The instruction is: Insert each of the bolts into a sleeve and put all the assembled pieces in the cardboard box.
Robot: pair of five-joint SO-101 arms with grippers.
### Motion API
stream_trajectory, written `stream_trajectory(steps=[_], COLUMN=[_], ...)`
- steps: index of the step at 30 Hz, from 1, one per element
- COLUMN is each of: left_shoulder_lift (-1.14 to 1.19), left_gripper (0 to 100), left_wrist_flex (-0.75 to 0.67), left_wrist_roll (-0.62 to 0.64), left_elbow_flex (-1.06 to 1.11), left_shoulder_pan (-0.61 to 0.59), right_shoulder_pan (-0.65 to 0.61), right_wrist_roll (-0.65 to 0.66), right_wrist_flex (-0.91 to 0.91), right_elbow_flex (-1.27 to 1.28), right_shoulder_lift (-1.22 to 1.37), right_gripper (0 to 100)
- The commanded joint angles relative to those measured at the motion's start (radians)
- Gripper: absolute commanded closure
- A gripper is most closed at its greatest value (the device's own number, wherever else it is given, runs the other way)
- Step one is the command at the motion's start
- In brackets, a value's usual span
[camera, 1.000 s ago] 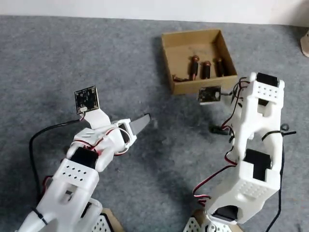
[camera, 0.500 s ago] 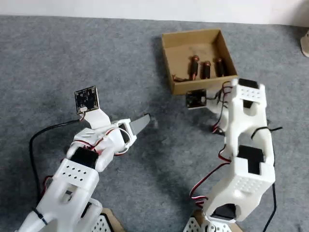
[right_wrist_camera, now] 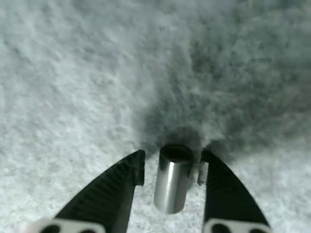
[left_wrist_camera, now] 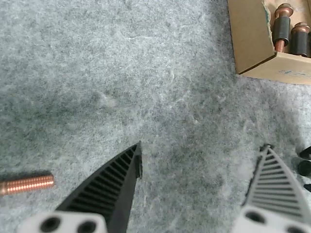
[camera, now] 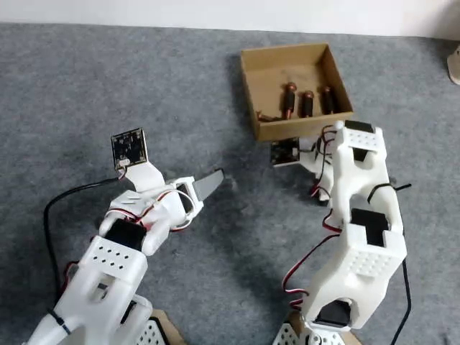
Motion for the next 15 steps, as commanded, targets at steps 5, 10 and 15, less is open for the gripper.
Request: stream_trajectory(steps=[5,10,15], left_shoulder_lift=[-0.005,-0.005,-0.004], left_gripper=[66,66,66], left_wrist_flex=[-0.021,-0.014,0.032], left_wrist_roll=[0.0,0.0,0.0], left_elbow_flex=[-0.035,-0.102,-0.096], left_shoulder_pan=[-0.073,-0.162,-0.285], right_shoulder_pan=[0.035,0.038,0.005], right_wrist_roll=[-0.009,-0.08,-0.382], right_wrist_flex=[0.015,0.143,0.148], right_elbow_flex=[0.004,-0.008,-0.087], right_shoulder_lift=[0.007,0.002,0.004], right_gripper=[98.6,99.5,99.5])
